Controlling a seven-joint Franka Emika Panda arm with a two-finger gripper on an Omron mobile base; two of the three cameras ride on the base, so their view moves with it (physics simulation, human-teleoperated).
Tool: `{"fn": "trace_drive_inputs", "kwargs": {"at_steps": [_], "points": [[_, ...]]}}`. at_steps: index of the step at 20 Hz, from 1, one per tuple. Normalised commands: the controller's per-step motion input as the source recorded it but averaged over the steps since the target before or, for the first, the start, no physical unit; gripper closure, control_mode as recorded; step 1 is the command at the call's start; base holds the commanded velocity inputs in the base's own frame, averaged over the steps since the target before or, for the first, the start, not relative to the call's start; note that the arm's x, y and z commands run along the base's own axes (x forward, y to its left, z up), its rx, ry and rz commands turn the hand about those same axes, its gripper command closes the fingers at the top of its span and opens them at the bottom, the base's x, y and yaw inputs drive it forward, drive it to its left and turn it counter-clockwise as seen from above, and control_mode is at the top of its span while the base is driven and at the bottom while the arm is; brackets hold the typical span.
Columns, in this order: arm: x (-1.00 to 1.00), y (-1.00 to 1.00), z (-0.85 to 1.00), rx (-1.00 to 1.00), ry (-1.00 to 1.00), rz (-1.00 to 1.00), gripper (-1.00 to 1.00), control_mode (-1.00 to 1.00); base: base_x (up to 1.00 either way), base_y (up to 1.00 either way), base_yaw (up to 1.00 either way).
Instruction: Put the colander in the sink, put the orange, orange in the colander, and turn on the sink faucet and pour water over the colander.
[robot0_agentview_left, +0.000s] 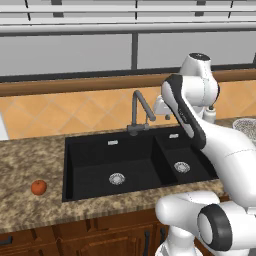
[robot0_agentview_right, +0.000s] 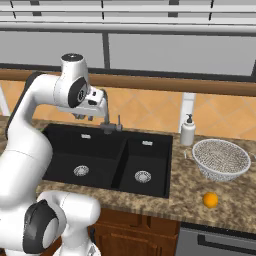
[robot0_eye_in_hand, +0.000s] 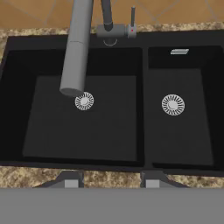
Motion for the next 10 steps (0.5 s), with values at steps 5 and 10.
{"fn": "trace_drive_inputs", "kwargs": {"at_steps": [5, 10], "points": [[-0.01, -0.54, 0.0, 0.0, 0.0, 0.02, -1.0, -1.0, 0.0, 0.0, 0.0], [0.01, -0.99, 0.0, 0.0, 0.03, 0.04, -1.0, -1.0, 0.0, 0.0, 0.0]]}}
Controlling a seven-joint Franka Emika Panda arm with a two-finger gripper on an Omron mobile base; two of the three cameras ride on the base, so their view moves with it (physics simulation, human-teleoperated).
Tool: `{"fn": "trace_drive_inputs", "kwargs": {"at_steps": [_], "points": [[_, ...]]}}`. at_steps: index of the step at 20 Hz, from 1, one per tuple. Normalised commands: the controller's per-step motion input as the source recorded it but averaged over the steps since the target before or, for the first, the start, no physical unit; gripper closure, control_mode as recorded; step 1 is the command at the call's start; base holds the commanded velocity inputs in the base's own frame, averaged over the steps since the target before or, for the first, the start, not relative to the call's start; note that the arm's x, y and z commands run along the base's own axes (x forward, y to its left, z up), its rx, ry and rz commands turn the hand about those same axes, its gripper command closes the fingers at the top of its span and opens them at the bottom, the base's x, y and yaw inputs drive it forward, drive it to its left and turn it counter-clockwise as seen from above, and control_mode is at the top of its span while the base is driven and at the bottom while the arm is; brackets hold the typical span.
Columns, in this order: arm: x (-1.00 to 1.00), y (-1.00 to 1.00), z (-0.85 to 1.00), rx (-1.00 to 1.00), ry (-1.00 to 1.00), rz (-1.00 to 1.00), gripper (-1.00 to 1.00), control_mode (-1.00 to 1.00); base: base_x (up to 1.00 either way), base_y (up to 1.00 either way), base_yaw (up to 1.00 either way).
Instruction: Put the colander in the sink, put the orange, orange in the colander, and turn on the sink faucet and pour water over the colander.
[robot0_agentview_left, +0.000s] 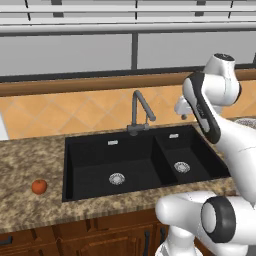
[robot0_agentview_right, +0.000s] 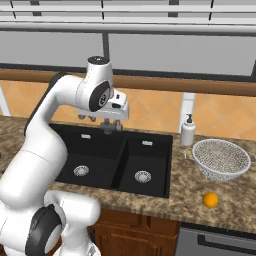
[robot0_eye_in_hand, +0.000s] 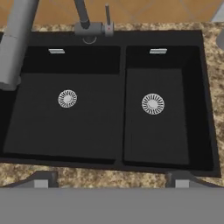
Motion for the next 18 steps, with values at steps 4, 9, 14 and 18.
{"fn": "trace_drive_inputs", "kwargs": {"at_steps": [4, 9, 14, 18], "points": [[0.05, -1.0, 0.0, 0.0, 0.03, 0.05, -1.0, -1.0, 0.0, 0.0, 0.0], [0.08, -0.92, -0.08, 0.0, 0.01, 0.02, -1.0, -1.0, 0.0, 0.0, 0.0], [0.11, -0.74, -0.27, -0.01, 0.02, 0.02, -1.0, -1.0, 0.0, 0.0, 0.0], [0.2, -0.62, -0.44, -0.07, 0.01, 0.01, -1.0, -1.0, 0.0, 0.0, 0.0]]}}
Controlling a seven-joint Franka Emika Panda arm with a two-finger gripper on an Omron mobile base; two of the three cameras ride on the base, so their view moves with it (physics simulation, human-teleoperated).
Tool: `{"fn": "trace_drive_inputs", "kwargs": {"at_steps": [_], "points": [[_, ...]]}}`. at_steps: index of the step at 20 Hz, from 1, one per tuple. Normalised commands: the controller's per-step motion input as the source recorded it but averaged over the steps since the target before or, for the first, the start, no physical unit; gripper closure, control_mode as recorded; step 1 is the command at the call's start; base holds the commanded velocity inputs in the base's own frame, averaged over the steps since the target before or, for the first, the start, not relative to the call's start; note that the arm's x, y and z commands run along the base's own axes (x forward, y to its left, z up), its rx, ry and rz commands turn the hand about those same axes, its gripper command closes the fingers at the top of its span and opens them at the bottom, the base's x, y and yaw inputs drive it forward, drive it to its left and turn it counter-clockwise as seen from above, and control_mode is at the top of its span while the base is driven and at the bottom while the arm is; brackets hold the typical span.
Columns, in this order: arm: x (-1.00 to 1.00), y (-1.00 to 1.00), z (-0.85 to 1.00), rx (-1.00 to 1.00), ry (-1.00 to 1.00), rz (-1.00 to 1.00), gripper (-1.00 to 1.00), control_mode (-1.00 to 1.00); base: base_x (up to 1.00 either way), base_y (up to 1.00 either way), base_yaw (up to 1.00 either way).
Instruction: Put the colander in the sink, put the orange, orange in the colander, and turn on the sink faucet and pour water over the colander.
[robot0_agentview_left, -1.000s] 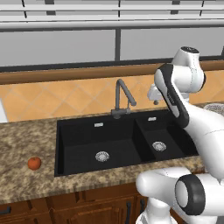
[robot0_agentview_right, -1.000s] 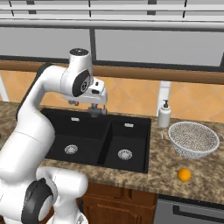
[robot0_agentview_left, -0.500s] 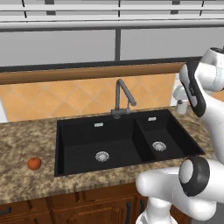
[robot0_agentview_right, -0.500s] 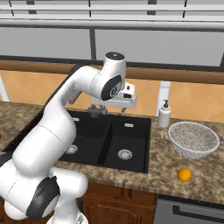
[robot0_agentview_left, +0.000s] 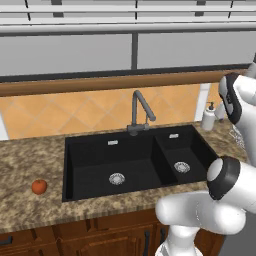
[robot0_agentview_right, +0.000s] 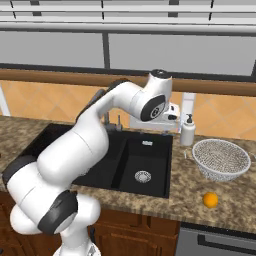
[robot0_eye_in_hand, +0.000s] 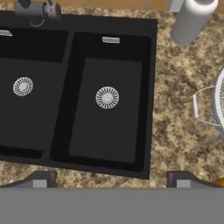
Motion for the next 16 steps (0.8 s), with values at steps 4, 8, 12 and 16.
{"fn": "trace_drive_inputs", "kwargs": {"at_steps": [4, 8, 12, 16], "points": [[0.15, -0.57, -0.44, -0.09, 0.0, 0.0, -1.0, -1.0, 0.0, 0.0, 0.0], [0.11, -0.48, -0.32, -0.06, 0.01, 0.0, -1.0, -1.0, 0.0, 0.0, 0.0], [0.17, -0.33, -0.24, -0.04, 0.02, 0.0, -1.0, -1.0, 0.0, 0.0, 0.0], [0.15, -0.49, -0.21, 0.0, 0.0, 0.0, -1.0, -1.0, 0.0, 0.0, 0.0]]}}
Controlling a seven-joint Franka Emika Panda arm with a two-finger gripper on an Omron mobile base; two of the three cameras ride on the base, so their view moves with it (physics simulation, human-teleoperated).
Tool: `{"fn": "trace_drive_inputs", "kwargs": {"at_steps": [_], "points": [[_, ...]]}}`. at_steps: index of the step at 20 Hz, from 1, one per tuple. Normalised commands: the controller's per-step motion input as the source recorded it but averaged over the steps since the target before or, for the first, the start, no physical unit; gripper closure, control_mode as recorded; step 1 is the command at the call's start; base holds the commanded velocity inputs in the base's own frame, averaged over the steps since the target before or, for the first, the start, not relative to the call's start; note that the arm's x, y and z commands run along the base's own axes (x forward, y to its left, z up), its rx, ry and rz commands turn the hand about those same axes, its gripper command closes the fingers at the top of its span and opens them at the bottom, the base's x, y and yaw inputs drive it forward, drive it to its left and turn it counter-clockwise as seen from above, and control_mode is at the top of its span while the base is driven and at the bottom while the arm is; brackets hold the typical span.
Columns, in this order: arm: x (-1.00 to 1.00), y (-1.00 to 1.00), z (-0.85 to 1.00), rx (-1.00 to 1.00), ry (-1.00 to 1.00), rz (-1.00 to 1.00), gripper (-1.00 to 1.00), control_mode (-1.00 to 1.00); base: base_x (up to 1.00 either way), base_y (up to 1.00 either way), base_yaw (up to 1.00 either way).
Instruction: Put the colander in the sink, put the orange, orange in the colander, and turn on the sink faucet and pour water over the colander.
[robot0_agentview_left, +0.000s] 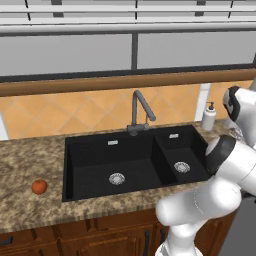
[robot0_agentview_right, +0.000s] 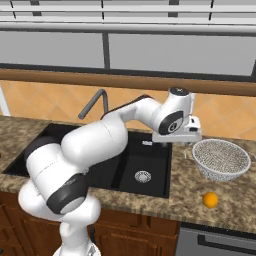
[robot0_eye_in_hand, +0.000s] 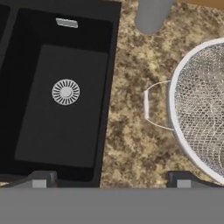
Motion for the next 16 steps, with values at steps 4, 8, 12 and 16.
{"fn": "trace_drive_inputs", "kwargs": {"at_steps": [4, 8, 12, 16], "points": [[0.19, -0.49, -0.19, 0.0, 0.0, 0.0, -1.0, -1.0, 0.0, 0.0, 0.0], [0.09, -0.44, -0.24, 0.0, 0.0, 0.0, -1.0, -1.0, 0.0, 0.0, 0.0], [0.07, -0.32, -0.3, 0.0, 0.0, 0.0, -1.0, -1.0, 0.0, 0.0, 0.0], [0.08, -0.32, -0.35, 0.0, 0.0, 0.0, -1.0, -1.0, 0.0, 0.0, 0.0]]}}
